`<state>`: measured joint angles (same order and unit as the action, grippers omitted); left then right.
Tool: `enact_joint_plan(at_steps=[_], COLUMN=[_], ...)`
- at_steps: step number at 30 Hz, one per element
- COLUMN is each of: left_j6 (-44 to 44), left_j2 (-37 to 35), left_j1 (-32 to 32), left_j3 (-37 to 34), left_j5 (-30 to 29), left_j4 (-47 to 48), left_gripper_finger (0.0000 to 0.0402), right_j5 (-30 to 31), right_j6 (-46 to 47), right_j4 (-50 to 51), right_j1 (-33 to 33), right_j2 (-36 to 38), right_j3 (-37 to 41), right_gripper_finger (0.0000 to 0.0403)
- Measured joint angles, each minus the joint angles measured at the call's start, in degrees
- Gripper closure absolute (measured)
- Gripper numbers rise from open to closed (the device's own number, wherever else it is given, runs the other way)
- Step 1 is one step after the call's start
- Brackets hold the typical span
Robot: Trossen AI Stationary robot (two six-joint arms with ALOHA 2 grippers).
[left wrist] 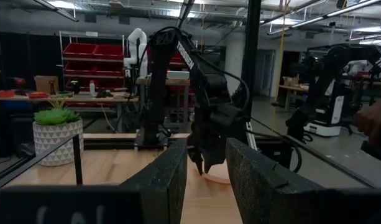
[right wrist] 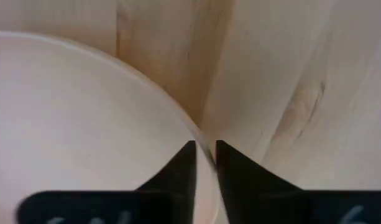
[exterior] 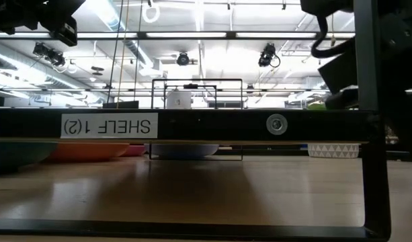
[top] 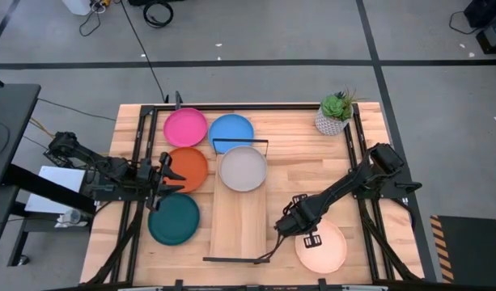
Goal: Place and stack plates onto a shelf
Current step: Stack the light orange plate on top of the gray plate on the shelf
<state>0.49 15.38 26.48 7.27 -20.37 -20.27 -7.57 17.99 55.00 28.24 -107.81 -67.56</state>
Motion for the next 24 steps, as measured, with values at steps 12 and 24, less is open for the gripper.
enact_joint_plan(at_steps=[12, 24], left_j6=[-1.4, -3.2], left_j2=[0.0, 0.0], left_j1=[0.0, 0.0], left_j3=[-0.02, -0.04], left_j5=[0.01, 0.02], left_j4=[0.0, 0.0], left_gripper_finger=[0.0283, 0.0283], right_j5=[2.22, 8.48], right_j6=[-8.41, -0.52], right_j4=[12.19, 29.71], right_j1=[-2.13, -10.11], right_j2=[0.22, 0.31], right_j3=[-6.65, -24.14], right_gripper_finger=[0.0393, 0.0393])
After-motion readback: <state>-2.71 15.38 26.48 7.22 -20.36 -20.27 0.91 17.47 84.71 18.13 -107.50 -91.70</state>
